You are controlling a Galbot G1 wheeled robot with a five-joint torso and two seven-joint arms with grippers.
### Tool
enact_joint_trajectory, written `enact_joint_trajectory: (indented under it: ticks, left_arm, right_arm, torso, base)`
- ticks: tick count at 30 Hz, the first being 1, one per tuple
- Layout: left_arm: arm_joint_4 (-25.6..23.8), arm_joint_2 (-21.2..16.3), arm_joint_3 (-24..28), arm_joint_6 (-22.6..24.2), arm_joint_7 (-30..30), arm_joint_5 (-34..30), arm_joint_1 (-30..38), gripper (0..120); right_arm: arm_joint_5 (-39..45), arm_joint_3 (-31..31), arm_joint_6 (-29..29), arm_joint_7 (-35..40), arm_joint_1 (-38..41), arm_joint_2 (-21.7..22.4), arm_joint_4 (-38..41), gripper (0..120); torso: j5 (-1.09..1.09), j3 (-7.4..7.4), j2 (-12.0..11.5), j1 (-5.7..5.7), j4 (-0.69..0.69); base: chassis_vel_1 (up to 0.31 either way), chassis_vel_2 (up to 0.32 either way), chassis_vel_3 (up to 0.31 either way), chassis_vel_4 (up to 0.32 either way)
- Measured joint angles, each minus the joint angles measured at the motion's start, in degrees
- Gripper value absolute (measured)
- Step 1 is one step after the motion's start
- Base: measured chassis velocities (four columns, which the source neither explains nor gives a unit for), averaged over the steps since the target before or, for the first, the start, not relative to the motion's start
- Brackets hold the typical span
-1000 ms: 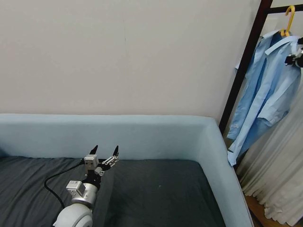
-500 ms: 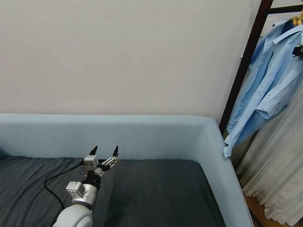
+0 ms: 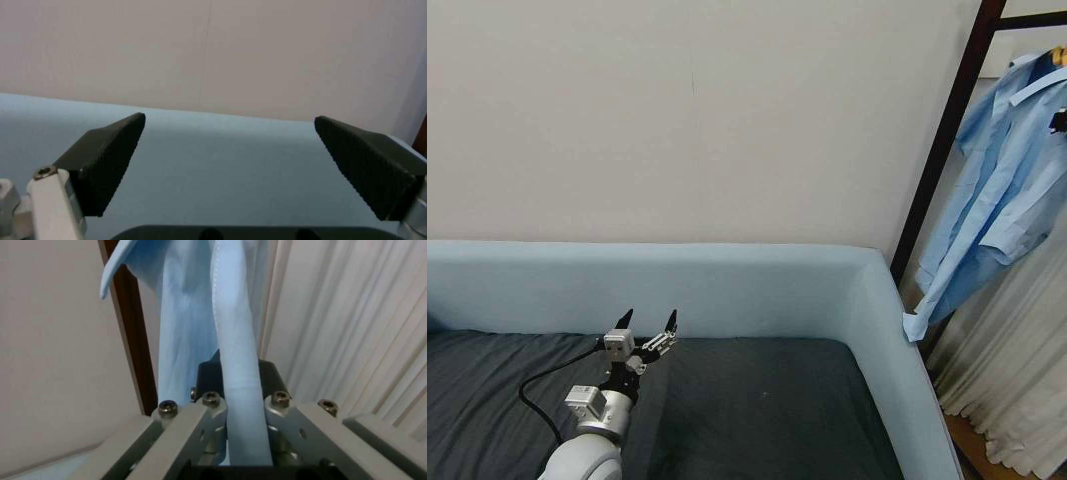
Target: Pick up the clothes from the sofa and hang them on the clothes hanger.
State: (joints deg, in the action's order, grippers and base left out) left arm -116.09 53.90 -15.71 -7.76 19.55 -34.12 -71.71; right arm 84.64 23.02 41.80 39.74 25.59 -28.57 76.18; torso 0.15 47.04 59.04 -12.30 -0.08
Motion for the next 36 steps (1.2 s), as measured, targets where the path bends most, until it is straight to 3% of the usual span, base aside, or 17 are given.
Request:
enact_joint_trajectory:
  ticks: [5,18,21,24,26,27,31,36]
  left_arm:
    - [-0.1,0.1,0.0,-0.1,0.0,0.1,-0.2,100]
    - [-0.4,0.0,-0.3,-0.2,0.0,0.1,-0.6,100]
    - [-0.6,0.0,-0.3,-0.3,0.1,0.1,-0.7,100]
    - [-0.6,0.0,-0.3,-0.3,0.1,0.1,-0.6,100]
    - [-0.7,0.3,-0.3,-0.3,0.1,0.1,-0.5,100]
    - [-0.7,0.3,-0.3,-0.3,0.1,0.1,-0.5,100]
    - [-1.4,1.3,-0.2,0.0,0.1,-0.2,-0.5,100]
    - [-2.2,2.2,-0.3,0.2,0.1,0.0,-1.3,100]
  right_arm:
    - [0.0,0.0,0.0,-1.0,0.0,0.2,0.5,4]
    - [-0.2,-4.3,0.0,-1.3,-4.4,3.3,7.0,47]
    - [-0.1,-13.2,0.0,-2.1,-12.6,7.9,14.1,63]
    - [-1.3,-18.0,-0.8,-4.0,-18.6,10.9,18.8,70]
    - [-3.7,-21.3,-4.4,-6.7,-24.8,14.8,25.2,82]
    - [-3.7,-21.3,-4.4,-6.7,-24.8,14.8,25.2,82]
    - [-4.8,-23.8,-13.2,-7.4,-29.9,17.9,34.5,97]
    - [-2.6,-24.8,-17.9,-7.9,-31.2,19.1,40.3,100]
  torso:
    - [0.01,0.0,0.0,0.0,0.0]
    - [0.0,0.0,0.0,-0.01,0.02]
    - [0.0,0.0,0.0,-0.01,0.02]
    - [0.01,0.0,0.0,0.0,-0.03]
    - [0.04,-0.01,0.0,0.0,-0.05]
    - [0.04,-0.01,0.0,0.0,-0.05]
    - [-0.02,0.0,0.0,0.0,0.04]
    - [-0.02,0.0,0.0,0.0,0.01]
  base:
    - [0.0,0.0,0.0,0.0]
    - [0.0,0.0,0.0,0.0]
    - [0.0,0.0,0.0,0.0]
    - [0.0,0.0,0.0,0.0]
    - [0.0,0.0,0.0,0.0]
    - [0.0,0.0,0.0,0.0]
    - [0.0,0.0,0.0,0.0]
    - [0.0,0.0,0.0,0.0]
